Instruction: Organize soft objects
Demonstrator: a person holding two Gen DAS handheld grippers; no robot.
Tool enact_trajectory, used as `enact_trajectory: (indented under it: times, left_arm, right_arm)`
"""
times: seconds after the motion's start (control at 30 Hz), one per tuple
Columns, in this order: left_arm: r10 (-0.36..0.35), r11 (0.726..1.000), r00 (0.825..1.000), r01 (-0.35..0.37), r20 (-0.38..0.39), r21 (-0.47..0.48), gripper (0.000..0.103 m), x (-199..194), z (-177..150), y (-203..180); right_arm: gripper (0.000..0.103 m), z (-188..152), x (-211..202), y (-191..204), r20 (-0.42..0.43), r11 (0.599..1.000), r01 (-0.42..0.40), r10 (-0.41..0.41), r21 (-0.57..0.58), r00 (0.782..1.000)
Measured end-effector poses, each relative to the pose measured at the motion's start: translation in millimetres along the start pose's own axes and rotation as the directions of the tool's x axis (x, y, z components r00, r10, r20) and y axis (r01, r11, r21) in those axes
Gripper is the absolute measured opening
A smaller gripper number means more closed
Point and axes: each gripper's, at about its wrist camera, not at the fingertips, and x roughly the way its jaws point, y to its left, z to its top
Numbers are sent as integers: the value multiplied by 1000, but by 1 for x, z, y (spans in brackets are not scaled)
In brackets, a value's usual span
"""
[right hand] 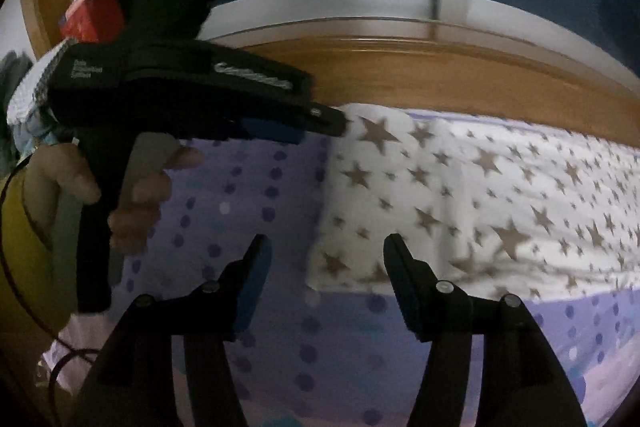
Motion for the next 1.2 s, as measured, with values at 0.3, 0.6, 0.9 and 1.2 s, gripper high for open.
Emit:
enact_trajectory:
  times: [0.3, 0.6, 0.9, 1.2]
  left_arm:
    - [-67, 998, 998, 67, -12, 12, 45, 20, 5, 2]
    - [-108, 994, 994, 108, -14, -5, 45, 33, 4, 10]
    - [-30, 999, 999, 30, -14, -24, 29, 39, 8, 2]
    - [58, 998, 998, -58, 10, -2, 23, 25, 14, -31]
  right_arm:
    - [59, -10, 40, 1, -87, 999, 37, -35, 15, 996]
    - [60, -19, 39, 7, -51, 996, 80, -82, -43, 995]
    - [21, -18, 30, -19, -32, 997, 53, -52, 47, 998]
    - [13, -18, 0, -54, 56, 983, -92, 84, 158, 995]
